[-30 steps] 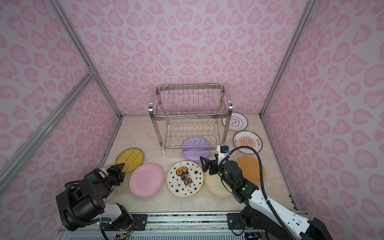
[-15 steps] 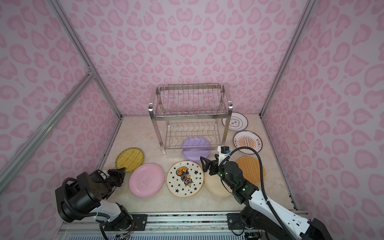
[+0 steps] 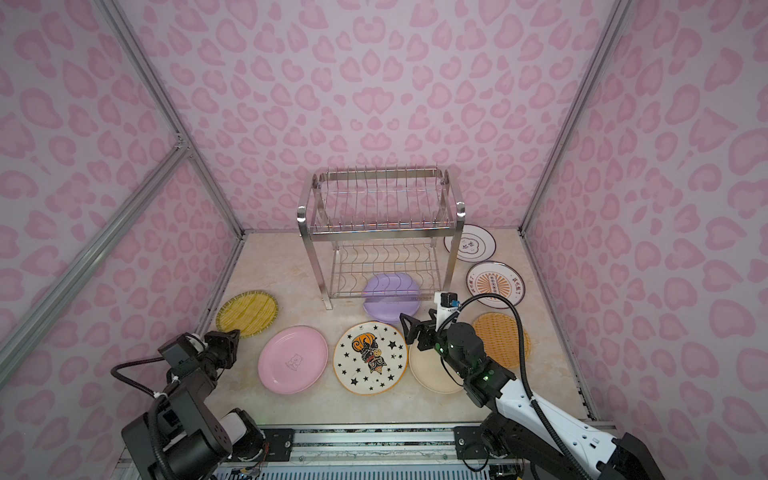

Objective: Load the plates into the dish rack
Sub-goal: 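Lift the woven tray upright with the left gripper toward the right gripper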

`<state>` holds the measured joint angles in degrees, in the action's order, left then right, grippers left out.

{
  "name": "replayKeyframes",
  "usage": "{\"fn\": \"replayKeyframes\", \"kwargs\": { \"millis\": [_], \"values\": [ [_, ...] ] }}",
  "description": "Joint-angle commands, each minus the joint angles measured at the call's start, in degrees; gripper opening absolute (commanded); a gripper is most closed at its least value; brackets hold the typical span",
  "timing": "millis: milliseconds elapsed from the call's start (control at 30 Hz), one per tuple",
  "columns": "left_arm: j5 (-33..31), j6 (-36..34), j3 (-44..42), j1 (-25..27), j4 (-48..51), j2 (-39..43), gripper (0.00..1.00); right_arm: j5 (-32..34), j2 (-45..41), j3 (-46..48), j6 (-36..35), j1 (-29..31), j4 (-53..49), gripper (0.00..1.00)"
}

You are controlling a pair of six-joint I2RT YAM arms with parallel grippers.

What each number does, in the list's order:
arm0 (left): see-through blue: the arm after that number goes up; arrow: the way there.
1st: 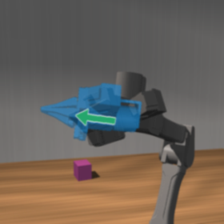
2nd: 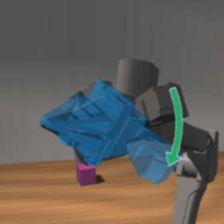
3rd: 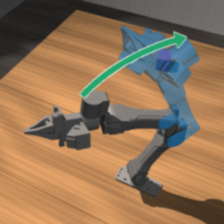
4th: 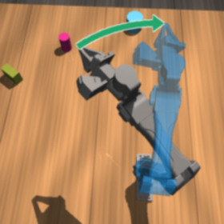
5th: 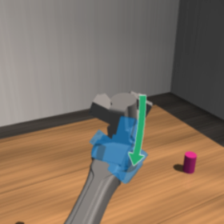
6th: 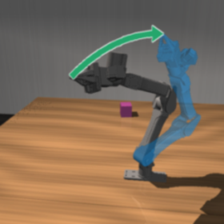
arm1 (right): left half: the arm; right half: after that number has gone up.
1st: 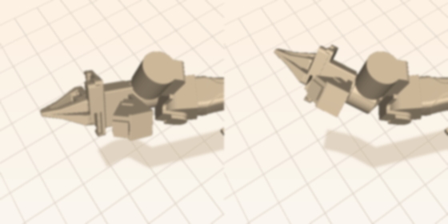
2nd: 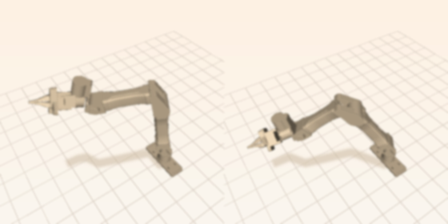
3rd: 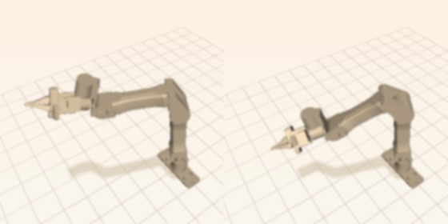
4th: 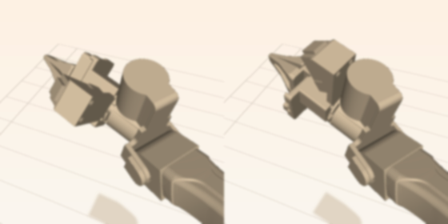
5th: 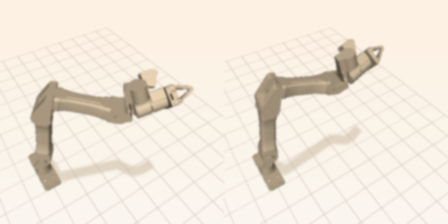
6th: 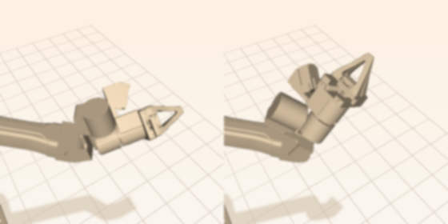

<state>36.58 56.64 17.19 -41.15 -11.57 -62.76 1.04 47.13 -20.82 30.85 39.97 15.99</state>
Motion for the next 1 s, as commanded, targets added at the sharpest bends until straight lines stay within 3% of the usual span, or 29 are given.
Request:
{"fn": "replayKeyframes", "kwargs": {
  "millis": [0, 167, 367, 533, 667, 833, 967],
  "values": [
    [-1.06, -4.28, 3.55, 0.01, 10.72, 7.8, 0.03, -1.95, 0.02, -1.34, -1.58, 0.05, -0.84, 0.99],
    [0.95, -7.79, 8.4, 0.01, 21.02, 17.09, 0.03, -10.29, 0.76, -3.95, -1.65, 0.01, -2.31, 1.0],
    [11.06, -9.64, 11.84, 1.4, 24.63, 22.28, 0.03, -23.29, -0.29, -7.0, 0.55, -1.29, -7.35, 0.99],
    [13.75, -10.85, 13.41, 10.86, 23.98, 25.44, 0.03, -30.58, -2.86, -8.88, 2.56, -6.06, -10.49, 0.99],
    [14.84, -9.67, 14.47, 20.04, 22.03, 27.34, 0.03, -37.03, -2.14, -8.89, 6.56, -11.47, -6.91, 0.98],
    [12.59, -4.4, 12.54, 32.38, 13.59, 26.48, 0.03, -40.15, 1.71, -9.5, 9.76, -12.19, -1.87, 0.94],
    [10.61, -1.55, 11.69, 39.44, 8.85, 25.79, 0.03, -40.86, 3.99, -10.07, 12.29, -11.13, 1.05, 0.93]
  ]
}}
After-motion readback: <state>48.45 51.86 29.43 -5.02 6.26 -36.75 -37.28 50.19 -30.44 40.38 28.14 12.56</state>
